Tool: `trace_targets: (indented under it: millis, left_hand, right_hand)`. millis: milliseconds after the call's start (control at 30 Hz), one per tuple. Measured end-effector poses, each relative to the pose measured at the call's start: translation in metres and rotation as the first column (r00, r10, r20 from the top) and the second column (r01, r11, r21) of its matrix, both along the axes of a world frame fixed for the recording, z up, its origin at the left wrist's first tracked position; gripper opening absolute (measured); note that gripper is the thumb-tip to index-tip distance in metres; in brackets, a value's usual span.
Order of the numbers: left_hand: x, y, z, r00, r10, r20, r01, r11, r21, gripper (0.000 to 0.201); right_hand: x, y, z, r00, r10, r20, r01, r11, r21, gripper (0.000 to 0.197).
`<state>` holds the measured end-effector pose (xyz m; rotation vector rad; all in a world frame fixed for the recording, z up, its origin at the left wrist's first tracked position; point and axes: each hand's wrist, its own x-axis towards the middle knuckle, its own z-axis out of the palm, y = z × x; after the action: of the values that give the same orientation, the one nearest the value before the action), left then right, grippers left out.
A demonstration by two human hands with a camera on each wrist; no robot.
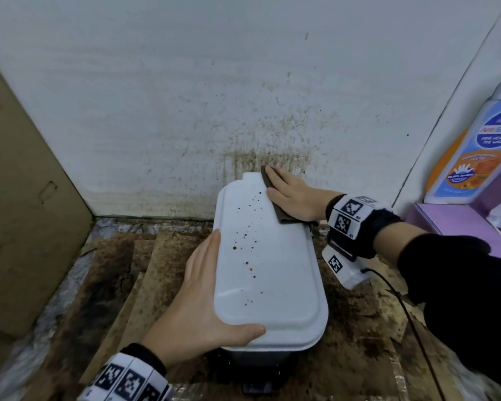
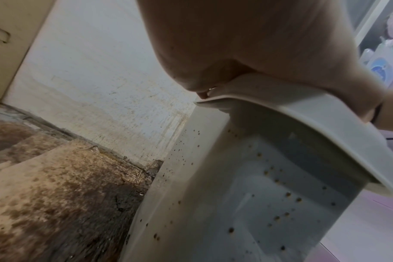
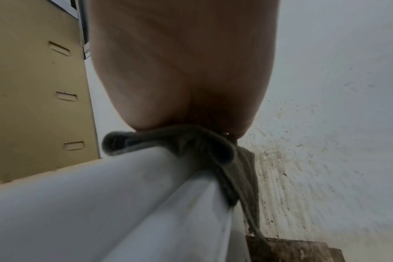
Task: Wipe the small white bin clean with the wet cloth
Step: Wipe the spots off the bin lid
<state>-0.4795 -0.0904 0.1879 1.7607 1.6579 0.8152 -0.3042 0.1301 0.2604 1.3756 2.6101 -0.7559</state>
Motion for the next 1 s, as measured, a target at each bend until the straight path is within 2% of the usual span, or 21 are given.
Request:
trace_targets:
  millis: [167, 267, 367, 500, 633, 767, 900, 1000]
  left_hand:
    - [0.001, -0.001, -0.001, 1.0, -0.007, -0.014, 0.007, 1.0, 0.008, 0.15]
    - [0.002, -0.002, -0.001, 1.0, -0.011, 0.005, 0.011, 1.0, -0.002, 0.149]
    - [0.003, -0.002, -0.001, 1.0, -0.008, -0.008, 0.008, 1.0, 0.0, 0.15]
    - [0.004, -0.002, -0.003, 1.0, 0.005, -0.019, -0.005, 1.0, 0.005, 0.151]
    - [0.005, -0.004, -0.003, 1.0, 0.017, -0.02, -0.016, 1.0, 0.023, 0.149]
    - [0.004, -0.003, -0.004, 1.0, 0.011, -0.015, -0.011, 1.0, 0.017, 0.147]
    - [0.004, -0.001, -0.003, 0.999, 0.015, -0.032, -0.014, 1.0, 0.019, 0.146]
    - [0.006, -0.002, 0.001, 1.0, -0.008, -0.03, 0.009, 0.999, 0.036, 0.137]
  right_hand:
    - [0.011, -0.021, -0.013, 0.995, -0.022, -0.101, 0.029, 0.998, 0.061, 0.063]
    - [0.023, -0.05, -0.024, 0.989, 0.01, -0.149, 0.02, 0.98, 0.196, 0.062]
    - [0.041, -0.095, -0.022, 0.988, 0.042, -0.146, -0.028, 0.995, 0.097, 0.063]
    - [0.058, -0.163, -0.036, 0.969, 0.051, -0.241, 0.002, 0.977, 0.214, 0.059]
    - [0.062, -0.208, -0.046, 0.957, -0.041, -0.286, 0.096, 0.978, 0.184, 0.059]
    - [0.06, -0.206, -0.052, 0.906, -0.095, -0.413, 0.172, 0.973, 0.154, 0.058]
    - [0.063, -0.184, -0.049, 0.88, -0.099, -0.464, 0.149, 0.986, 0.072, 0.058]
    - [0.062, -0.168, -0.047, 0.801, -0.234, -0.552, 0.229, 0.97, -0.08, 0.058]
